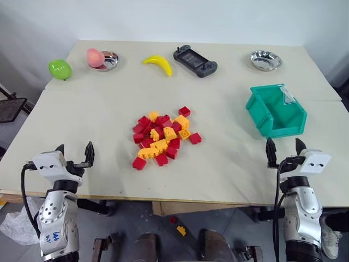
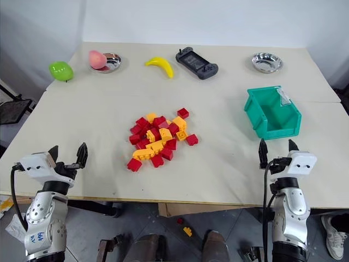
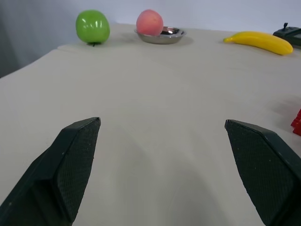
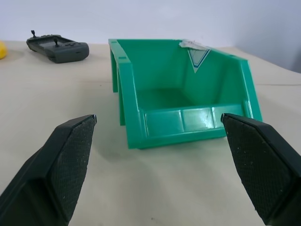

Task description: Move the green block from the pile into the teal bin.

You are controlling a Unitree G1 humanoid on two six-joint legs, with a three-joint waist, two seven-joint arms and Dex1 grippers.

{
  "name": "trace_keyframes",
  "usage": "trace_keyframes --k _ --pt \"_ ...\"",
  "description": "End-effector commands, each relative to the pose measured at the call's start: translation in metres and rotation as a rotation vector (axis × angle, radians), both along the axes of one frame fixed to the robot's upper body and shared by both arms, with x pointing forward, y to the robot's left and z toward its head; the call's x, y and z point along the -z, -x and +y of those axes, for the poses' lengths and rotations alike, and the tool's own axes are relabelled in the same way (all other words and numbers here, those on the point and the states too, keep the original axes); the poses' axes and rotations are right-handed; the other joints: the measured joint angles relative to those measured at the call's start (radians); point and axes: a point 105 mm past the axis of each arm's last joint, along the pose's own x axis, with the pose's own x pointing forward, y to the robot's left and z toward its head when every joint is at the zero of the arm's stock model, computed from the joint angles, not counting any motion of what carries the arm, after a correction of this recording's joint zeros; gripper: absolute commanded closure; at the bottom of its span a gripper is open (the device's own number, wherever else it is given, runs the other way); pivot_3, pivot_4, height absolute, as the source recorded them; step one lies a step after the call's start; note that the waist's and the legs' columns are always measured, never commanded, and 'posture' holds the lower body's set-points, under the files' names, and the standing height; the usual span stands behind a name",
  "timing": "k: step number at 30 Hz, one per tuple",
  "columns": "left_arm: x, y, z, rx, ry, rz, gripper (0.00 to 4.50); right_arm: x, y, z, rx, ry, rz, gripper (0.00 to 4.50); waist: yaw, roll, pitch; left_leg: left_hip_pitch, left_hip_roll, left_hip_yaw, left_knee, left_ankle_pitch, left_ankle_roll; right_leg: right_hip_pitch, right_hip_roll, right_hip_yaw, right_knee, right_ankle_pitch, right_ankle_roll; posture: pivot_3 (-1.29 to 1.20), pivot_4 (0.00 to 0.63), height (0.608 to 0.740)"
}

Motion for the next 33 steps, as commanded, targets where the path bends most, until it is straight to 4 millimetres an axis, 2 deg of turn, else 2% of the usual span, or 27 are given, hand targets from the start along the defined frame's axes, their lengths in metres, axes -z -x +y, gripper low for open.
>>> trace_keyframes --k 1,5,9,13,16,18,22,28,31,33 --pt "-0.010 0.001 -0.001 0.014 -0.008 -0.038 0.00 -0.012 0.002 -0.002 0.001 0.027 -0.051 0.03 0.000 0.000 0.000 0.000 0.000 0.000 0.000 0.000 0.000 0.000 0.000 0.000 0.000 0.000 0.000 0.00 0.150 0.740" --pt "-0.025 0.006 -0.018 0.182 -0.062 -0.117 0.00 -0.020 0.003 0.005 -0.077 0.043 -0.066 0.03 0.000 0.000 0.000 0.000 0.000 0.000 0.000 0.000 0.000 0.000 0.000 0.000 0.000 0.000 0.000 0.00 0.150 0.740" --pt "-0.029 0.012 -0.044 0.539 -0.288 -0.026 0.00 -0.039 0.018 0.038 -0.430 0.195 -0.019 0.03 0.000 0.001 0.000 0.000 0.000 0.001 -0.001 0.000 0.000 -0.001 0.000 0.000 0.000 0.000 0.000 0.00 0.150 0.740" --pt "-0.033 0.020 -0.066 0.878 -0.390 0.062 0.00 -0.048 0.034 0.050 -0.685 0.304 0.074 0.03 0.003 0.001 0.000 0.000 0.001 0.001 0.001 -0.001 0.001 0.000 0.000 0.000 -0.001 0.000 0.000 0.00 0.150 0.740" --pt "-0.035 0.026 -0.088 1.144 -0.433 0.104 0.58 -0.053 0.042 0.056 -0.852 0.406 0.149 0.00 0.004 0.001 0.000 0.000 0.001 0.001 0.000 -0.001 0.001 0.000 0.000 0.000 -0.001 0.000 0.000 0.00 0.150 0.740" --pt "-0.030 0.020 -0.098 1.252 -0.463 0.114 1.20 -0.056 0.040 0.058 -0.906 0.445 0.165 0.00 0.004 0.001 0.000 0.000 0.001 0.001 0.001 -0.001 0.002 0.000 0.000 0.000 -0.001 0.000 0.000 0.00 0.150 0.740" --pt "-0.027 0.001 -0.113 1.315 -0.449 0.088 2.48 -0.057 0.039 0.065 -0.958 0.482 0.175 0.00 0.003 0.001 0.001 0.000 0.001 0.001 0.001 -0.001 0.001 0.000 0.001 0.000 -0.001 0.000 0.000 0.00 0.150 0.740" --pt "-0.021 -0.020 -0.151 1.436 -0.467 0.053 4.40 -0.057 0.044 0.073 -0.972 0.488 0.177 0.00 0.012 -0.001 0.001 -0.001 0.001 0.002 0.003 -0.001 0.001 0.001 0.001 0.000 -0.001 0.000 0.000 0.00 0.150 0.740" --pt "-0.017 -0.041 -0.177 1.478 -0.507 0.067 4.48 -0.058 0.045 0.080 -0.984 0.492 0.175 0.00 0.025 -0.002 0.002 -0.001 0.001 0.002 0.005 -0.001 0.001 0.001 0.001 0.000 0.000 0.000 0.001 0.00 0.150 0.740" --pt "-0.017 -0.060 -0.188 1.450 -0.485 0.106 4.48 -0.061 0.046 0.087 -0.999 0.489 0.160 0.00 0.029 -0.002 0.002 -0.002 0.001 0.002 0.007 -0.001 0.002 0.001 0.001 0.000 0.000 0.001 0.001 0.00 0.150 0.740"
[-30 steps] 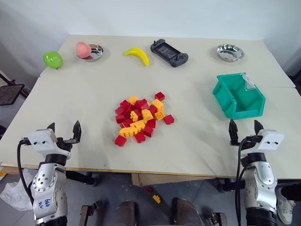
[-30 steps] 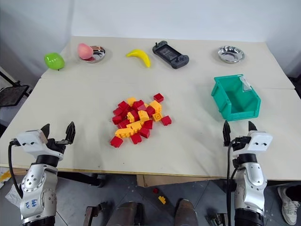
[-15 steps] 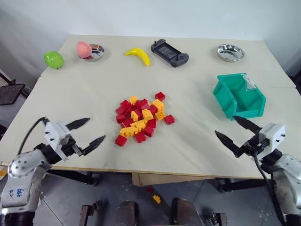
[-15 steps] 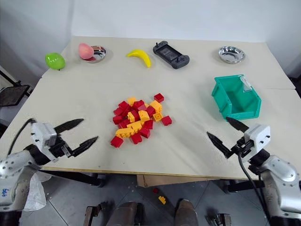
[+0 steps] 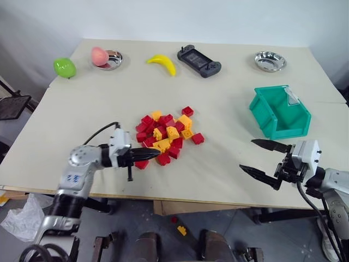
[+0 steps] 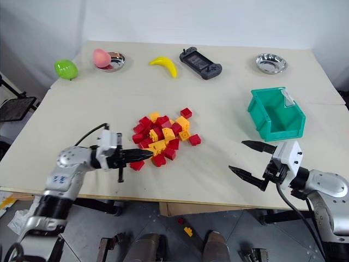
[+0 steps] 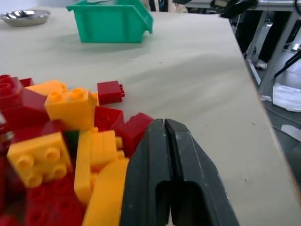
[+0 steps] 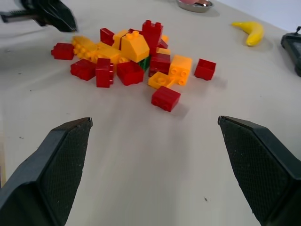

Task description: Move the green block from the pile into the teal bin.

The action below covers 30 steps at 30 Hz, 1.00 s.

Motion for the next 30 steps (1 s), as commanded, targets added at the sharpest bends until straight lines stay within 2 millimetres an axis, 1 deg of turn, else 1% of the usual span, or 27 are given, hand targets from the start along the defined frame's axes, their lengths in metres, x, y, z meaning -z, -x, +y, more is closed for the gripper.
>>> trace_keyframes --k 1,4,7,8,10,12,15,18,22,25,26,28,30 --pt "-0.002 -0.031 -0.011 -0.081 -0.024 0.018 4.48 -0.014 0.003 0.016 -0.044 -0.013 -0.055 0.00 0.002 -0.001 0.000 -0.001 0.000 0.000 0.001 0.000 0.000 0.000 0.000 0.000 0.000 0.000 0.000 0.00 0.150 0.740" --pt "-0.012 -0.064 -0.011 -0.238 0.022 0.027 4.48 -0.019 0.003 0.024 -0.060 -0.029 -0.070 0.00 0.000 -0.002 0.001 -0.002 0.000 0.000 0.002 -0.001 0.001 0.000 0.000 0.000 0.000 0.001 0.001 0.00 0.150 0.740" --pt "-0.020 -0.097 0.002 -0.467 0.076 0.046 4.48 -0.021 0.004 0.032 -0.068 -0.044 -0.080 0.00 -0.004 -0.005 0.003 -0.002 0.000 0.000 0.002 -0.001 0.002 0.000 0.000 0.000 -0.001 0.001 0.001 0.00 0.150 0.740" --pt "-0.021 -0.103 0.006 -0.509 0.085 0.050 4.48 -0.021 0.004 0.034 -0.068 -0.047 -0.082 0.00 -0.005 -0.005 0.003 -0.002 0.000 0.000 0.002 -0.001 0.002 0.000 0.000 0.000 -0.001 0.001 0.001 0.00 0.150 0.740" --pt "-0.031 -0.118 0.020 -0.656 0.152 0.045 4.48 -0.020 0.005 0.037 -0.066 -0.055 -0.085 0.00 -0.003 -0.006 0.004 -0.002 0.000 0.000 0.002 -0.001 0.002 0.000 0.000 0.000 -0.001 0.001 0.001 0.00 0.150 0.740" --pt "-0.040 -0.125 0.028 -0.729 0.225 0.051 4.48 -0.019 0.005 0.038 -0.056 -0.066 -0.086 0.00 -0.002 -0.008 0.005 -0.002 0.000 0.000 0.002 -0.001 0.002 0.000 0.000 0.000 -0.001 0.001 0.001 0.00 0.150 0.740" --pt "-0.041 -0.110 0.007 -0.536 0.188 -0.005 4.48 -0.016 0.005 0.039 -0.049 -0.068 -0.082 0.00 0.000 -0.009 0.005 -0.002 0.000 0.000 0.002 -0.002 0.002 0.000 0.000 0.000 -0.001 0.001 0.002 0.00 0.150 0.740" --pt "-0.033 -0.086 -0.010 -0.315 0.117 -0.048 4.48 -0.014 0.006 0.040 -0.046 -0.069 -0.072 0.00 0.001 -0.009 0.005 -0.003 -0.001 0.000 0.003 -0.002 0.002 0.000 0.000 -0.001 -0.001 0.001 0.002 0.00 0.150 0.740" --pt "-0.020 -0.056 -0.019 -0.101 0.053 -0.044 4.48 -0.014 0.004 0.046 -0.059 -0.077 -0.055 0.00 -0.003 -0.009 0.005 -0.003 0.000 0.000 0.003 -0.002 0.002 -0.001 0.000 -0.001 -0.001 0.001 0.002 0.00 0.150 0.740" --pt "-0.007 -0.038 -0.018 -0.012 -0.024 -0.051 4.48 -0.014 0.002 0.056 -0.085 -0.092 -0.029 0.00 -0.010 -0.009 0.005 -0.003 0.000 0.000 0.003 -0.002 0.002 -0.001 0.000 -0.001 0.000 0.001 0.001 0.00 0.150 0.740" --pt "-0.005 -0.037 -0.014 -0.027 -0.046 -0.073 4.48 -0.015 0.000 0.063 -0.101 -0.093 -0.011 0.00 -0.012 -0.009 0.005 -0.003 0.000 0.000 0.003 -0.002 0.002 -0.001 0.000 -0.001 0.000 0.001 0.001 0.00 0.150 0.740" --pt "-0.006 -0.036 -0.007 -0.058 -0.045 -0.088 4.48 -0.015 -0.003 0.071 -0.113 -0.094 0.022 0.00 -0.017 -0.009 0.005 -0.003 0.001 0.000 0.004 -0.002 0.002 -0.001 0.000 -0.001 0.000 0.002 0.001 0.00 0.150 0.740" --pt "-0.017 -0.032 0.007 -0.092 0.007 -0.075 4.48 -0.019 -0.008 0.083 -0.118 -0.103 0.066 0.00 -0.019 -0.009 0.005 -0.003 0.001 0.000 0.004 -0.002 0.002 -0.001 0.000 -0.001 0.001 0.002 0.001 0.00 0.150 0.740"
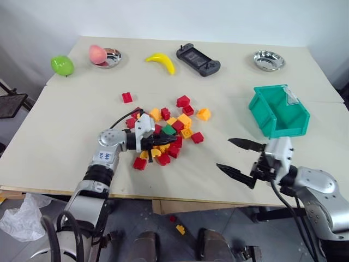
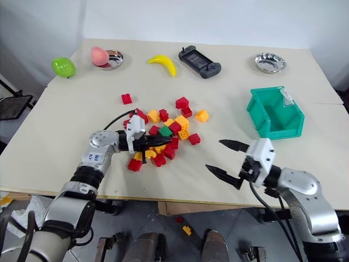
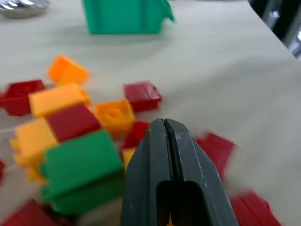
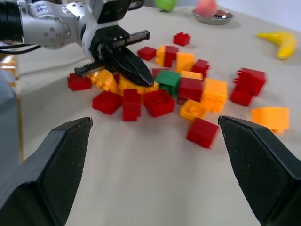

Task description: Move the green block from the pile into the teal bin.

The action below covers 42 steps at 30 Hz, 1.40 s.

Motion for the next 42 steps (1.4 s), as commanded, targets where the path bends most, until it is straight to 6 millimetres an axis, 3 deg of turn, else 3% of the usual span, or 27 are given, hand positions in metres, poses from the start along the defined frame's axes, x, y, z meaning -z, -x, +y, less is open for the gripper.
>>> trace_keyframes --k 1,5,10,13,17,21,29,34,42 --pt "-0.024 0.006 0.022 -0.043 0.072 -0.025 4.48 -0.013 -0.004 0.021 -0.023 -0.029 0.040 0.00 -0.004 0.000 0.000 0.000 0.000 0.000 0.000 0.000 0.000 0.000 0.000 0.000 0.000 0.000 0.000 0.00 0.150 0.740" --pt "-0.028 0.021 0.068 -0.176 0.091 -0.022 3.61 -0.017 -0.017 0.043 -0.023 -0.034 0.126 0.00 -0.015 0.000 0.000 0.000 0.001 -0.001 0.000 0.000 -0.001 -0.001 0.000 0.000 0.000 0.000 0.000 0.00 0.150 0.740" --pt "-0.011 0.049 0.126 -0.402 0.077 0.018 2.11 -0.011 -0.039 0.079 0.020 -0.004 0.248 0.00 -0.033 0.001 0.000 0.001 0.007 0.000 0.000 -0.002 -0.003 -0.002 0.005 -0.001 0.001 0.000 -0.003 0.00 0.150 0.740" --pt "-0.005 0.065 0.137 -0.467 0.099 0.041 1.19 -0.003 -0.051 0.101 0.057 0.033 0.297 0.00 -0.026 0.001 0.000 0.000 0.008 0.000 0.000 -0.003 -0.004 -0.003 0.005 -0.002 0.002 0.000 -0.005 0.00 0.150 0.740" --pt "-0.002 0.076 0.132 -0.496 0.120 0.048 0.03 0.002 -0.066 0.125 0.090 0.066 0.315 0.00 -0.018 0.001 0.000 0.000 0.009 0.002 0.000 -0.003 -0.005 -0.005 0.006 -0.002 0.003 0.001 -0.006 0.00 0.150 0.740" --pt "0.001 0.078 0.122 -0.492 0.135 0.058 0.03 0.006 -0.088 0.143 0.160 0.097 0.309 0.00 -0.017 0.001 0.000 0.000 0.009 0.005 0.000 -0.003 -0.005 -0.009 0.006 -0.002 0.005 0.002 -0.008 0.00 0.150 0.740" --pt "-0.002 0.075 0.108 -0.450 0.156 0.048 0.03 0.007 -0.117 0.152 0.292 0.086 0.302 0.00 -0.041 0.001 0.000 -0.001 0.011 0.013 -0.001 -0.003 -0.005 -0.017 0.006 -0.002 0.009 0.002 -0.010 0.00 0.150 0.740" --pt "-0.006 0.072 0.103 -0.421 0.159 0.030 0.03 0.022 -0.112 0.155 0.276 0.206 0.356 0.00 -0.042 0.001 0.000 -0.001 0.012 0.014 -0.001 -0.003 -0.006 -0.017 0.006 -0.002 0.009 0.002 -0.011 0.00 0.150 0.740" --pt "-0.016 0.067 0.095 -0.386 0.160 0.001 0.03 0.010 -0.080 0.178 0.168 0.260 0.372 0.00 -0.042 0.001 0.000 -0.001 0.012 0.014 -0.001 -0.004 -0.006 -0.018 0.006 -0.002 0.009 0.002 -0.011 0.00 0.150 0.740"
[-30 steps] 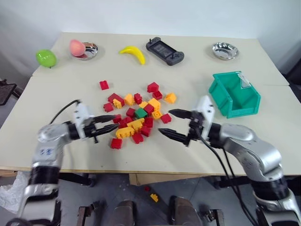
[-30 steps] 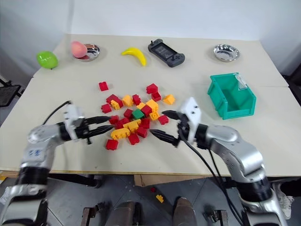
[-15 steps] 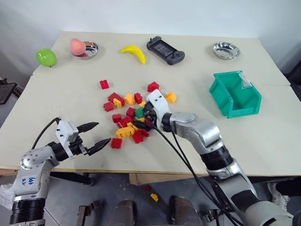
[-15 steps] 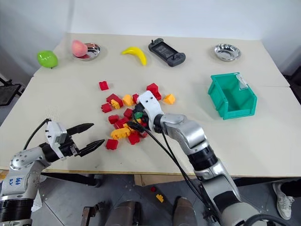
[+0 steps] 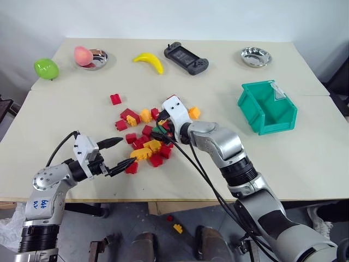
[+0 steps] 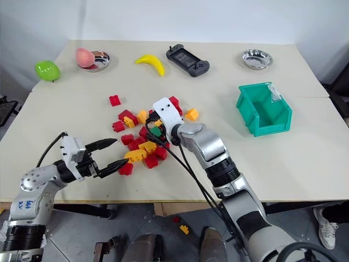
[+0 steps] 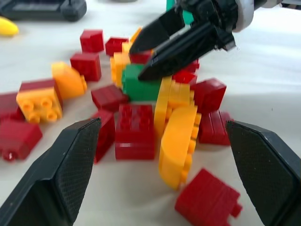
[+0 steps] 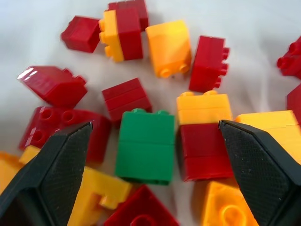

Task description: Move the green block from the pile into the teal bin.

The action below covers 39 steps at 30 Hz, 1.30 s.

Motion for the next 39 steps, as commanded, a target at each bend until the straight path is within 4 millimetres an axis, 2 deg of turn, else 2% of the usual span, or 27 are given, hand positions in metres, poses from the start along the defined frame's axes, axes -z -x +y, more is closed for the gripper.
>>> trace_keyframes --k 1,4,7,14,20,24,27,33,39 --pt "-0.011 0.000 -0.006 0.026 0.006 -0.043 0.03 0.006 0.025 0.015 -0.100 0.028 0.050 0.00 0.000 0.000 0.000 0.000 0.000 0.000 0.000 0.000 0.000 0.000 0.000 0.000 0.000 0.000 0.000 0.00 0.150 0.740" --pt "-0.008 -0.001 -0.007 0.027 0.011 -0.040 0.03 0.016 0.035 0.018 -0.142 0.064 0.072 0.00 0.000 0.000 0.000 0.000 0.000 0.000 0.000 0.000 0.000 0.000 0.000 0.000 0.000 0.000 0.000 0.00 0.150 0.740" --pt "-0.007 -0.001 -0.009 0.029 0.017 -0.040 0.03 0.023 0.034 0.014 -0.124 0.080 0.088 0.00 0.000 0.000 0.000 0.000 0.000 0.001 0.000 0.000 0.000 -0.001 0.000 0.000 0.000 0.000 0.000 0.00 0.150 0.740" --pt "-0.007 0.000 -0.011 0.035 0.019 -0.041 0.03 0.022 -0.001 -0.003 0.034 0.058 0.061 0.00 0.000 0.000 0.000 0.000 0.000 0.002 0.000 0.000 0.000 -0.001 0.000 0.000 0.000 0.000 0.000 0.00 0.150 0.740" --pt "-0.007 -0.001 -0.005 0.029 0.008 -0.042 0.03 0.024 -0.011 0.008 0.057 0.050 0.056 0.00 -0.004 0.000 0.000 0.000 0.001 0.002 0.000 0.000 0.000 -0.001 0.000 0.000 0.000 0.000 0.000 0.00 0.150 0.740" --pt "-0.008 -0.001 -0.004 0.024 0.006 -0.046 0.00 0.027 -0.009 0.012 0.058 0.028 0.084 0.83 -0.007 0.000 0.000 0.001 0.001 0.002 0.000 0.000 0.000 -0.001 0.001 0.000 0.001 0.000 -0.001 0.00 0.150 0.740" --pt "-0.007 0.000 -0.003 0.022 0.005 -0.046 0.00 0.025 -0.011 0.013 0.068 0.017 0.079 1.92 -0.012 0.000 0.000 0.001 0.001 0.002 0.000 0.000 0.000 -0.001 0.001 0.000 0.001 0.000 -0.001 0.00 0.150 0.740" --pt "-0.006 -0.001 -0.003 0.020 0.009 -0.046 0.00 0.025 -0.013 0.018 0.072 0.003 0.060 3.68 -0.019 0.000 0.000 0.001 0.001 0.002 -0.001 -0.001 -0.001 -0.001 0.001 0.000 0.001 0.000 -0.001 0.00 0.150 0.740" --pt "-0.006 -0.001 -0.003 0.016 0.010 -0.048 0.00 0.020 -0.013 0.012 0.030 0.017 -0.006 3.68 -0.022 0.000 0.000 0.001 0.001 0.003 -0.001 -0.001 -0.001 -0.002 0.001 0.000 0.000 0.000 -0.001 0.00 0.150 0.740"
